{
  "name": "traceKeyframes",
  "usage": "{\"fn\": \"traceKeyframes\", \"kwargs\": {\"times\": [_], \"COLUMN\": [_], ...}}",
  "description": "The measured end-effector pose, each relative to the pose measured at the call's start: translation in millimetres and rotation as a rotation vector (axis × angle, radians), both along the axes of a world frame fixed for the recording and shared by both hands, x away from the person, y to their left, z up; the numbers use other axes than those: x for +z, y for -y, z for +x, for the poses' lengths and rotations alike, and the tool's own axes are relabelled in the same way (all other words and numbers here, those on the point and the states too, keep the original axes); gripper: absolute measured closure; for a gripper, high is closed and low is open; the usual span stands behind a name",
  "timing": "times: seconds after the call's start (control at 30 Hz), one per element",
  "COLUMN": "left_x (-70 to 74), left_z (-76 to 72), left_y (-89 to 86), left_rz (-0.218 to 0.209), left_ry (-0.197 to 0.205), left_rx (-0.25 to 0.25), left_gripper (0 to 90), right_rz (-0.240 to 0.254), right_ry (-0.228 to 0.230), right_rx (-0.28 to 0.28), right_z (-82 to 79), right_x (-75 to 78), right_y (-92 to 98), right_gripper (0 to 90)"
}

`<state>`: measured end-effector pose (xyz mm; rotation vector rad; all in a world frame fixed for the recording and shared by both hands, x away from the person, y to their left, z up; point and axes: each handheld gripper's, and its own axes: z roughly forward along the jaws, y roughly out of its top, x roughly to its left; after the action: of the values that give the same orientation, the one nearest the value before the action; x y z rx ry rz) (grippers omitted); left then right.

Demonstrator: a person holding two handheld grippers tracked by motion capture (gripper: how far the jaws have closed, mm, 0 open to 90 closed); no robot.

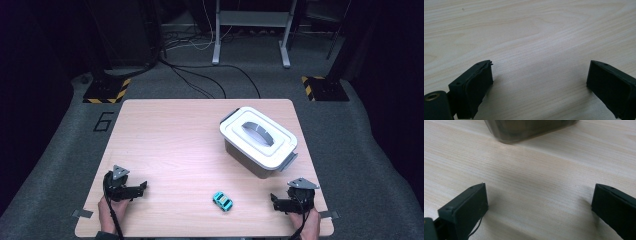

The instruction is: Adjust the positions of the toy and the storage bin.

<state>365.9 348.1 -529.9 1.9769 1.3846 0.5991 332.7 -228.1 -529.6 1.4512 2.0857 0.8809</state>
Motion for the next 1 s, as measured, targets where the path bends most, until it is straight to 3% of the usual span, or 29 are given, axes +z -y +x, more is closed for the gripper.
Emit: {"fn": "traceKeyframes", "kwargs": {"times": [0.67, 1.0], "left_x": [-1.0, -1.0], "left_z": [0.3, 0.4], "left_y": [1.3, 1.5], "left_rz": [-0.006, -0.008], "left_ry": [0.012, 0.012], "left_rx": [0.009, 0.004], "left_gripper": [6.4, 6.7], "right_rz": [-0.017, 0.021], "right_ry": [0.007, -0.033], "right_rx": [-0.012, -0.032], "right_z": [-1.8, -9.3], "right_x": [0.9, 4.4], "right_y": [-2.3, -6.8], "right_gripper": [0.0, 0.0]}}
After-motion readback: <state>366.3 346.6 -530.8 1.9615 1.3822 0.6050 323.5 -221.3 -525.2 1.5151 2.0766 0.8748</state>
